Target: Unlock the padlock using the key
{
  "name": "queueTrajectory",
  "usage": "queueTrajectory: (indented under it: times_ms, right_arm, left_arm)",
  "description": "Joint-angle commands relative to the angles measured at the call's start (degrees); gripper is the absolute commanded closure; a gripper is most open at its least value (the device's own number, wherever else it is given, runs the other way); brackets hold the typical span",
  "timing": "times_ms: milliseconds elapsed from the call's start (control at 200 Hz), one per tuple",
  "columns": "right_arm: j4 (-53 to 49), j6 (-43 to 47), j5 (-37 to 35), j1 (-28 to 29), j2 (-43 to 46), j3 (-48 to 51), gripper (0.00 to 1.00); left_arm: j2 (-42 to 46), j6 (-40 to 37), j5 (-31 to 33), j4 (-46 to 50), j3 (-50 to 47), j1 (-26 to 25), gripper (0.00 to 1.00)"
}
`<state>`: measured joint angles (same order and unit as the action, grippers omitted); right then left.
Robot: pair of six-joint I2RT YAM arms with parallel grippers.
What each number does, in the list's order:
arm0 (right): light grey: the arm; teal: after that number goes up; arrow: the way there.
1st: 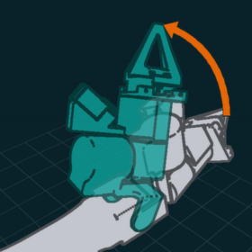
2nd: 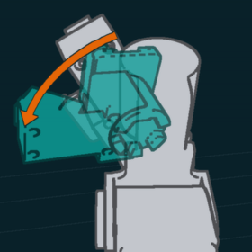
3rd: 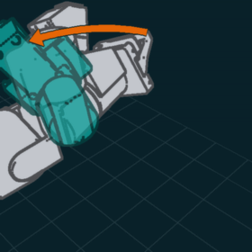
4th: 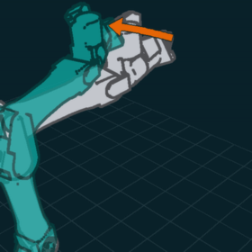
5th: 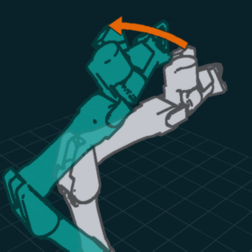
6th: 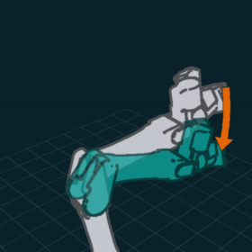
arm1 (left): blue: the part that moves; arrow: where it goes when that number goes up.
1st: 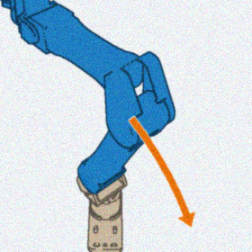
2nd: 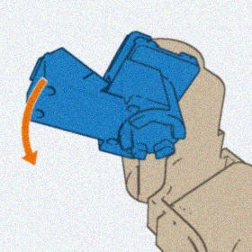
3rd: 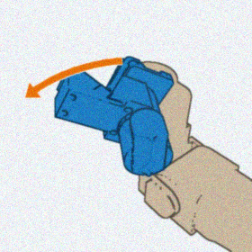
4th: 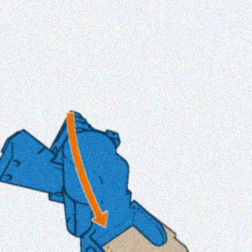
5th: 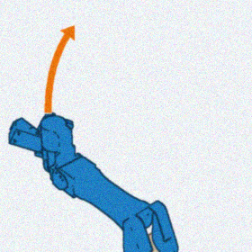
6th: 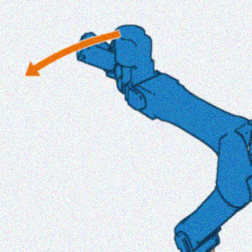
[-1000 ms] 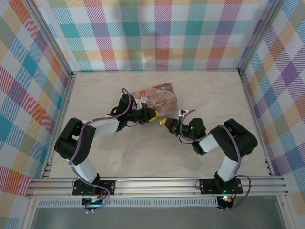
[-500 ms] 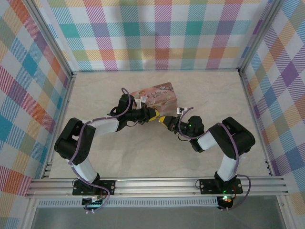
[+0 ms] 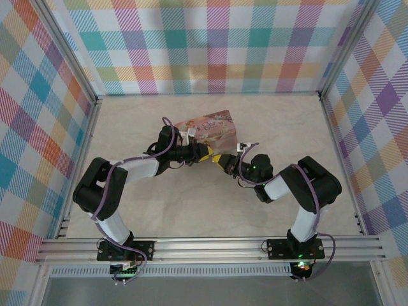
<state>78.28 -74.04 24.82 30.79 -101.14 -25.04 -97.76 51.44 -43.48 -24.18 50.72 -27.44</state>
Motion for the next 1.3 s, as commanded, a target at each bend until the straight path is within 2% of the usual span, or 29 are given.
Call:
queueTrajectory:
  times_ms: [0, 560, 905, 1295]
  right_arm:
    - [2.40, 1.93, -0.66, -0.20, 2.64, -1.44, 1.00]
    - [2.40, -0.01, -1.14, -1.37, -0.85, -4.79, 1.00]
    - [2.40, -12.73, -1.39, -2.66, -2.46, -6.33, 1.00]
    - [2.40, -19.38, -3.64, -2.73, -5.92, -6.79, 1.00]
  left_arm:
    - [1.78, 0.77, -3.81, -2.68, -0.01, -0.33, 0.97]
    - [2.66, 1.93, -5.40, -4.99, -0.23, -0.56, 0.98]
    - [2.92, 2.83, -6.09, -7.59, -0.45, -0.57, 0.99]
    - [3.45, 4.25, -6.36, -10.57, -0.97, -0.64, 1.00]
